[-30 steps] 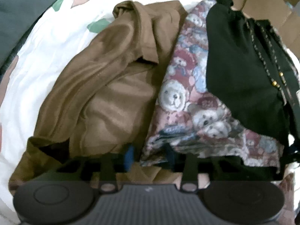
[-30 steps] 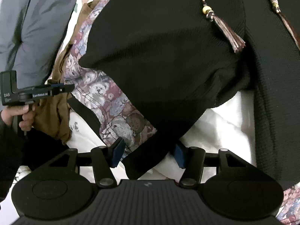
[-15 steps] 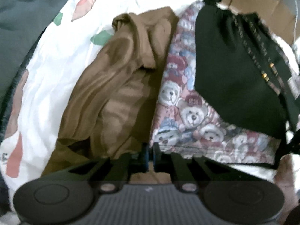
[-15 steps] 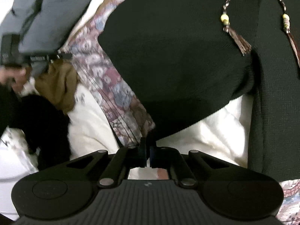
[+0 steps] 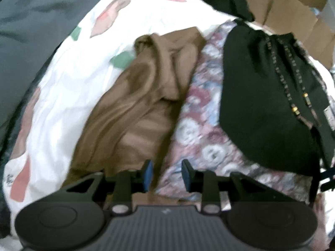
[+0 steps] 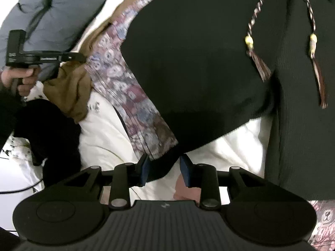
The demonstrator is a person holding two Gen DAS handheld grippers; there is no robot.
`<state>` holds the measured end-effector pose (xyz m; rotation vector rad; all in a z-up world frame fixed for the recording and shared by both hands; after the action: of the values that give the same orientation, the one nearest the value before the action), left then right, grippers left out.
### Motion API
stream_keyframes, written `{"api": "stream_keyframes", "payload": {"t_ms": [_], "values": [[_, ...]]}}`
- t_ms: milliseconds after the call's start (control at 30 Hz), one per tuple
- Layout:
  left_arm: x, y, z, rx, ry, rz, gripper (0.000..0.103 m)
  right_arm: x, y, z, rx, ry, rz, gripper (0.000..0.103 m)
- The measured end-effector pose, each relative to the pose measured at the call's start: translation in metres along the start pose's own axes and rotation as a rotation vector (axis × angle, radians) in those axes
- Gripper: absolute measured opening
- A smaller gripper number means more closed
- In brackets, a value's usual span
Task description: Fold clothes
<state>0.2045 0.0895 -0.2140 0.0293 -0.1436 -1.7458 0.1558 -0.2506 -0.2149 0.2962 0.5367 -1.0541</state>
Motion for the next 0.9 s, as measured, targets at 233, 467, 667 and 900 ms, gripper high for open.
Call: {"api": "stream_keyframes", "payload": {"t_ms": [233, 467, 667, 900], "values": [[0.043, 0.015, -0.017, 0.003, -0.076, -0.102, 0.033, -0.022, 0.017, -0.001, 0.101, -0.074, 0.041, 0.036], [0.08, 0.005, -0.05, -0.066, -0.138, -0.177, 0.033, -0.033, 0.031, 0.022, 0.162, -0.106, 0.072, 0.036], [0.081, -0.019, -0.066, -0.139, -0.151, -0.172, 0.032, -0.031, 0.036, 0.033, 0.196, -0.108, 0.054, 0.036], [0.07, -0.032, -0.054, -0.142, -0.126, -0.169, 0.033, -0.031, 0.038, -0.027, 0.044, -0.152, 0.073, 0.036]]}}
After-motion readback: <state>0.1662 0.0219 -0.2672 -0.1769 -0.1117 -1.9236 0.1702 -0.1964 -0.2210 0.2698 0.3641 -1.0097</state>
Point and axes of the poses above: each gripper's, at about its wrist camera, not at the fingertips, and z roughly against the way its jaws point, x to its right, y to its top, the point moved 3 cm from there along -z, roughly the way its jaws point, and after that the axes turned 15 degrees about -x, right-handed, at the moved point
